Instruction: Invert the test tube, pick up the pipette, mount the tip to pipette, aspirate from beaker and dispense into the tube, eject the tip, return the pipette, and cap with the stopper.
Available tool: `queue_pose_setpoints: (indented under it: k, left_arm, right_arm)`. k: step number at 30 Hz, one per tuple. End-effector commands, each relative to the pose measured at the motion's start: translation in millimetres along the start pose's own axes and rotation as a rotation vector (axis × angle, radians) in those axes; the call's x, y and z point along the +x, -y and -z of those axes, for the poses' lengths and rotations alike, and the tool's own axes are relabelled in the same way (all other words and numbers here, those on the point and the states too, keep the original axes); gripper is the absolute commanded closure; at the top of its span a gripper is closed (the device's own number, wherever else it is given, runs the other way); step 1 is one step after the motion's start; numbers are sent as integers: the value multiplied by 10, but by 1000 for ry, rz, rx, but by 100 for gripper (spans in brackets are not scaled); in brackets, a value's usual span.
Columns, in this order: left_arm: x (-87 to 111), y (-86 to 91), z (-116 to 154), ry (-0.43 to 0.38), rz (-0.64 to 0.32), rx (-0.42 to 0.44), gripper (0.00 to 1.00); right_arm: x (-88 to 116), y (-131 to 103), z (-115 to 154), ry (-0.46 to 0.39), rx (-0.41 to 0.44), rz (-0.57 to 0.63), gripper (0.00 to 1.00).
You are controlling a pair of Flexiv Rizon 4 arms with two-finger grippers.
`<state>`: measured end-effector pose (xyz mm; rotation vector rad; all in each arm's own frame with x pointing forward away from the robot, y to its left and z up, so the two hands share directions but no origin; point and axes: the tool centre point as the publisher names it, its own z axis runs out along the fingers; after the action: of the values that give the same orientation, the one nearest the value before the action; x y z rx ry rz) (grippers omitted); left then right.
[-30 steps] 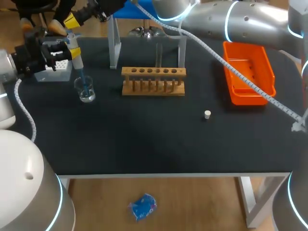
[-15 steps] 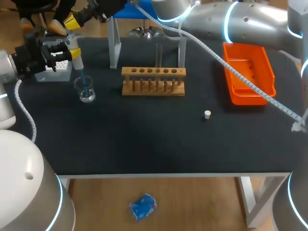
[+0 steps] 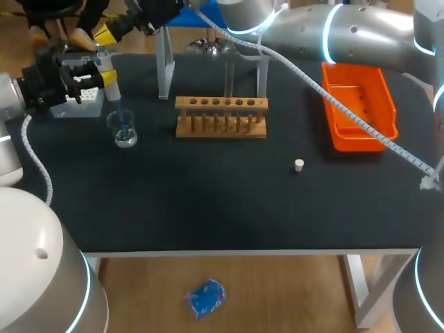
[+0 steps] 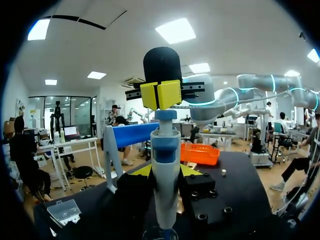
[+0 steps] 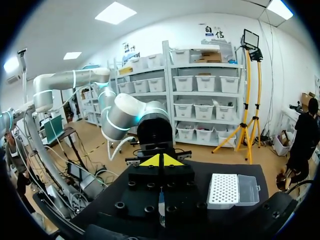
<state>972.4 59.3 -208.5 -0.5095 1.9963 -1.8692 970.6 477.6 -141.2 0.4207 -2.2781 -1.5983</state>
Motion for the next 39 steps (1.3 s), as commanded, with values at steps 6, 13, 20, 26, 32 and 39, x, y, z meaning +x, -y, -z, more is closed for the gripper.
queue_pose_setpoints:
  k: [6,13,20,26,32,39]
  left_arm:
    - [-19,27,3,-2,-1,3,100]
    - [-19,27,3,-2,-1,3,100]
    - [-19,27,3,-2,-1,3,100]
    - [-19,27,3,-2,-1,3,100]
    - [-19,27,3,-2,-1,3,100]
    - [-19,27,3,-2,-1,3,100]
  right_arm:
    - [11,105,-23,-3,-8,-11,100]
    - [25,150,-39,-2,-13,-20,100]
    - [40,180,-49,0,-16,-29,100]
    - [46,195,-42,4,-17,-32,100]
    - [42,142,-33,7,-16,-20,100]
    - [18,35,-3,4,0,3,100]
